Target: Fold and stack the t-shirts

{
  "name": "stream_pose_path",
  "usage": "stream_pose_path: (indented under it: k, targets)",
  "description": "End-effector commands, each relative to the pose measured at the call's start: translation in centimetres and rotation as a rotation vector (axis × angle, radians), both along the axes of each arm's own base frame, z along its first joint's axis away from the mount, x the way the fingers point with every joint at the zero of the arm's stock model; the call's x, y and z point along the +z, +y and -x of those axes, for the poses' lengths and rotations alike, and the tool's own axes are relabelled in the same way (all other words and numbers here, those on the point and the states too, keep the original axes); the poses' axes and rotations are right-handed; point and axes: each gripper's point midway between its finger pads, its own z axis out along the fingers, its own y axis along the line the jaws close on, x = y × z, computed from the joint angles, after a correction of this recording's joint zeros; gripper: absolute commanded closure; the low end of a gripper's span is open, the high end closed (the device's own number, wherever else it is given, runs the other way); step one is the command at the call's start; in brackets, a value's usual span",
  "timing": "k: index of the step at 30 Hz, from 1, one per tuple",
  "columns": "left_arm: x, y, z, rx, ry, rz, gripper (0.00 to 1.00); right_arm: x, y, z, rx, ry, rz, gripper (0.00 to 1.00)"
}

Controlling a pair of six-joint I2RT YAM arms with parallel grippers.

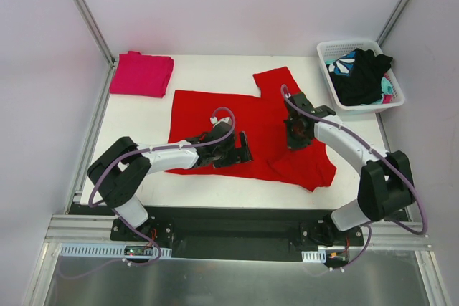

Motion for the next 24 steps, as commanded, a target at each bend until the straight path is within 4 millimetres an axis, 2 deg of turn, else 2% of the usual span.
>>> stream_pose_path:
  k: [1, 10, 19, 24]
  targets:
    - [-2.8, 1.2, 1.7, -0.016, 0.074, -0.098, 0.01, 1.5, 1.5, -2.5, 0.055, -0.040, 0.004, 0.99]
    - [-3.0, 1.4, 1.7, -0.017, 0.074, -0.107, 0.01, 0.6, 4.4, -6.7, 0.121, -0.028, 0.016, 0.99]
    - [-3.3, 1.6, 1.8, -0.019, 0.076, -0.115, 0.01, -0.4, 4.0, -9.6, 0.112, -0.023, 0.095, 0.99]
    - [-3.4, 1.5, 1.8, -0.021, 0.084, -0.112, 0.01, -0.8, 4.3, -11.5, 0.090, -0.028, 0.071, 0.99]
